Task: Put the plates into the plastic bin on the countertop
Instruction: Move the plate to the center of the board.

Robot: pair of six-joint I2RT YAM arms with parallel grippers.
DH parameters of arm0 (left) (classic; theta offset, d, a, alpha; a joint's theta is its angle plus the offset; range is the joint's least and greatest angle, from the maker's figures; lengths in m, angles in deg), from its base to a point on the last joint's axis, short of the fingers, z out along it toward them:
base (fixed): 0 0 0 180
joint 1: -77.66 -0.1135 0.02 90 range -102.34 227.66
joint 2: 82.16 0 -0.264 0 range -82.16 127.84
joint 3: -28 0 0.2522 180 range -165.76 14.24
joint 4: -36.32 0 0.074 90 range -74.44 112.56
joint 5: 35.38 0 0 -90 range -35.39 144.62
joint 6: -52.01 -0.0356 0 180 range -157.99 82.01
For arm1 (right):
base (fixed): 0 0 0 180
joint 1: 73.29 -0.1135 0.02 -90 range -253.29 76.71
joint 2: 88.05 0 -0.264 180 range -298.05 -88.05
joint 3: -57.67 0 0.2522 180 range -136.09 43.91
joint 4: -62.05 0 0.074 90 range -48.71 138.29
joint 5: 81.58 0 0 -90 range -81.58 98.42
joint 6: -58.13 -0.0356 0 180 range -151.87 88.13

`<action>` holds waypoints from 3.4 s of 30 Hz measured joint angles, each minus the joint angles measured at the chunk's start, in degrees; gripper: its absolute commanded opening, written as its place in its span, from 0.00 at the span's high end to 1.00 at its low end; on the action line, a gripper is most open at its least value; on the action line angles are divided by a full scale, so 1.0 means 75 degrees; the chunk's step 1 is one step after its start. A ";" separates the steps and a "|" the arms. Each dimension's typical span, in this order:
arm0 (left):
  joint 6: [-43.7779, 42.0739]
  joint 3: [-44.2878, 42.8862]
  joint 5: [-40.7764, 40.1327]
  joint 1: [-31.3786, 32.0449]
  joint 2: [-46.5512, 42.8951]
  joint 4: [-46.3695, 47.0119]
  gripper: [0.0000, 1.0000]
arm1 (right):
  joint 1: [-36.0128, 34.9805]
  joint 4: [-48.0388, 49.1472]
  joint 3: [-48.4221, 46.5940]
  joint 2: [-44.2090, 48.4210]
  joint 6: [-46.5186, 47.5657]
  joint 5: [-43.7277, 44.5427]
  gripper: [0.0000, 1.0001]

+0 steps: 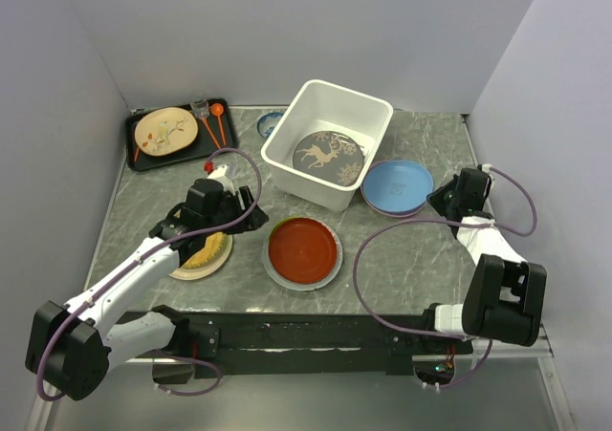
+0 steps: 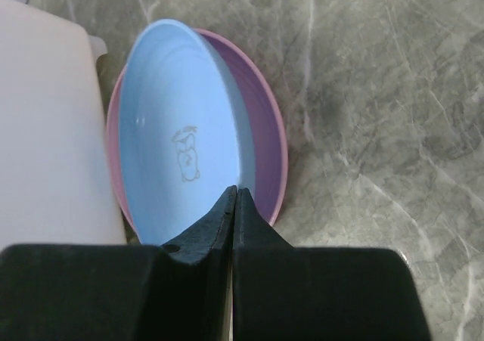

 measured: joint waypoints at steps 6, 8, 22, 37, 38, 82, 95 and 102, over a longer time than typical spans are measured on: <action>-0.0003 -0.0026 0.0000 0.0000 0.0000 -0.0009 0.35 | 0.0044 -0.0192 0.0000 0.0335 0.0000 0.0058 1.00; -0.0003 -0.0050 0.0000 0.0000 0.0000 -0.0003 0.35 | 0.0076 -0.0236 0.0000 0.0516 0.0009 0.0087 1.00; 0.0000 -0.0085 0.0117 0.0000 -0.0003 -0.0003 0.34 | 0.0128 -0.0460 -0.0303 -0.0536 0.0172 -0.0169 0.61; 0.0003 -0.0085 0.0117 0.0000 -0.0087 -0.0012 0.34 | 0.0128 -0.0382 -0.0560 -0.1387 0.0131 -0.0443 0.69; 0.0003 -0.0085 0.0114 0.0000 -0.0087 -0.0012 0.34 | 0.0128 -0.0361 -0.0606 -0.1463 0.0117 -0.0472 0.69; 0.0087 -0.0090 0.0618 0.0396 -0.0481 0.0443 0.34 | -0.0507 -0.0233 -0.0968 -0.2465 0.0554 -0.0854 1.00; 0.0082 -0.0918 0.0624 0.1352 0.0289 0.0828 0.33 | -0.0764 -0.0863 -0.0332 -0.1740 0.0708 -0.1425 1.00; 0.0064 -0.1224 0.0624 0.1836 0.0743 0.1061 0.32 | -0.0976 -0.1049 0.0411 -0.1075 0.0743 -0.1760 1.00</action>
